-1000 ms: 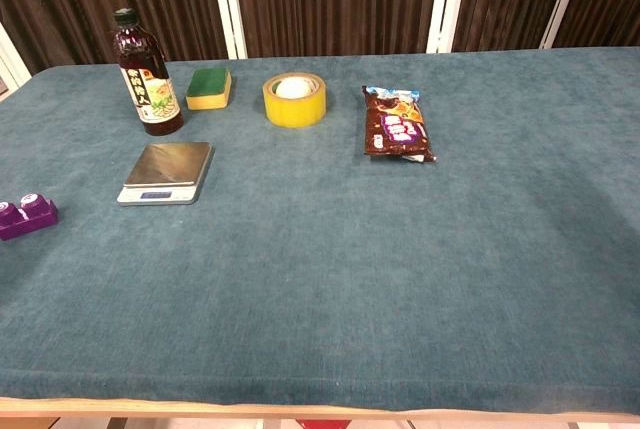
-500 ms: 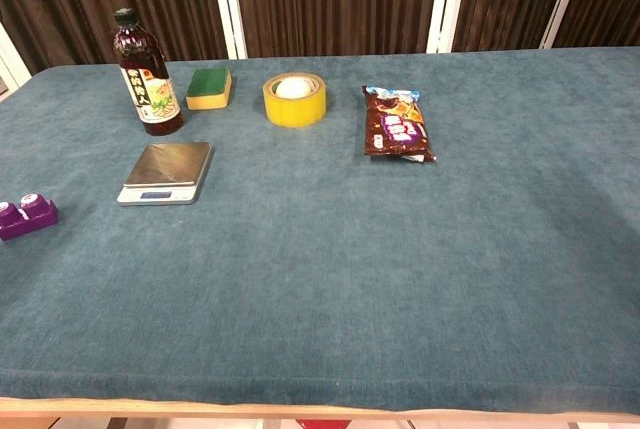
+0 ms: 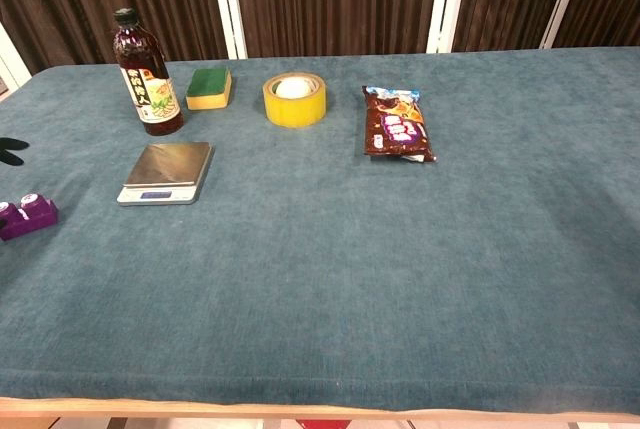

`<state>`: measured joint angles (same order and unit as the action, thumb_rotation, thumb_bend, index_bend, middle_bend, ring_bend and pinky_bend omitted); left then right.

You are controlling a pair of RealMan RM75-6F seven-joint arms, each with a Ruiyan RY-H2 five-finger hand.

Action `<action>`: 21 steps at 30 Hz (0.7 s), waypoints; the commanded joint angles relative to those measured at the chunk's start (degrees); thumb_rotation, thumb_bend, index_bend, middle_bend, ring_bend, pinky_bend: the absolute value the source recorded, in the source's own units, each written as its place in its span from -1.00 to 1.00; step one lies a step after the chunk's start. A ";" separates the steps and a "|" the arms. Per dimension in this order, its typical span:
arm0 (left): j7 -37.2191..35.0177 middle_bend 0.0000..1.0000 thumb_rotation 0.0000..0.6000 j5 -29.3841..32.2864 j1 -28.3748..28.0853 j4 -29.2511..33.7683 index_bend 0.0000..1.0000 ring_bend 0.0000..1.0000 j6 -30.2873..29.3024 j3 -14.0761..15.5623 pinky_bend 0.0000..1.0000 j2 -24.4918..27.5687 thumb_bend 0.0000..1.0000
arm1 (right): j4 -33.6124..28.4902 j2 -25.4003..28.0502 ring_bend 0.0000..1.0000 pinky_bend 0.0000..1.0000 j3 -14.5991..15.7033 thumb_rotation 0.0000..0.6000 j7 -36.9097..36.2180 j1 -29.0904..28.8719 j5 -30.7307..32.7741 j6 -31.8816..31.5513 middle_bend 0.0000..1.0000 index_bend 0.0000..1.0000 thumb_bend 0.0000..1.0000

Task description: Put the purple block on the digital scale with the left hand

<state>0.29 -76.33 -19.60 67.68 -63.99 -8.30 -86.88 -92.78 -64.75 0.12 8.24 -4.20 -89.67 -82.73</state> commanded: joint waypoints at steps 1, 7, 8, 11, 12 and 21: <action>1.31 -0.69 1.00 1.33 -1.09 -2.07 -0.83 -0.88 1.04 -0.50 -0.86 -1.90 -0.26 | -0.05 0.10 -1.00 -1.00 0.14 1.00 -0.16 -0.04 -0.12 0.16 -1.00 -1.00 -0.69; 3.27 -0.57 1.00 3.12 -1.69 -3.99 -0.70 -0.78 1.03 -0.87 -0.80 -4.63 -0.28 | -0.15 0.43 -1.00 -1.00 0.13 1.00 -1.40 -0.05 -0.06 0.21 -1.00 -1.00 -0.69; 3.61 -0.54 1.00 3.07 -1.65 -4.05 -0.68 -0.75 0.66 -0.78 -0.78 -4.90 -0.28 | -0.16 0.49 -1.00 -1.00 0.17 1.00 -1.58 -0.10 -0.04 0.38 -1.00 -1.00 -0.69; 5.10 -0.49 1.00 3.96 -1.91 -5.17 -0.63 -0.70 0.77 -0.90 -0.76 -5.98 -0.28 | -0.20 0.71 -1.00 -1.00 0.39 1.00 -1.96 -0.28 -0.27 0.81 -1.00 -1.00 -0.69; 5.30 -0.46 1.00 4.14 -1.97 -5.50 -0.60 -0.68 0.58 -1.04 -0.75 -6.32 -0.28 | -0.24 0.81 -1.00 -1.00 0.48 1.00 -2.17 -0.30 -0.43 0.83 -1.00 -1.00 -0.69; 5.70 -0.30 1.00 5.83 -2.39 -10.09 -0.45 -0.55 0.57 -1.80 -0.66 -8.73 -0.28 | -0.31 1.08 -1.00 -1.00 0.69 1.00 -2.58 -0.31 -0.70 0.89 -1.00 -1.00 -0.69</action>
<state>5.83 -70.79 -21.90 57.83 -63.72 -10.03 -95.49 -93.07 -63.65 0.80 5.60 -4.48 -90.39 -81.90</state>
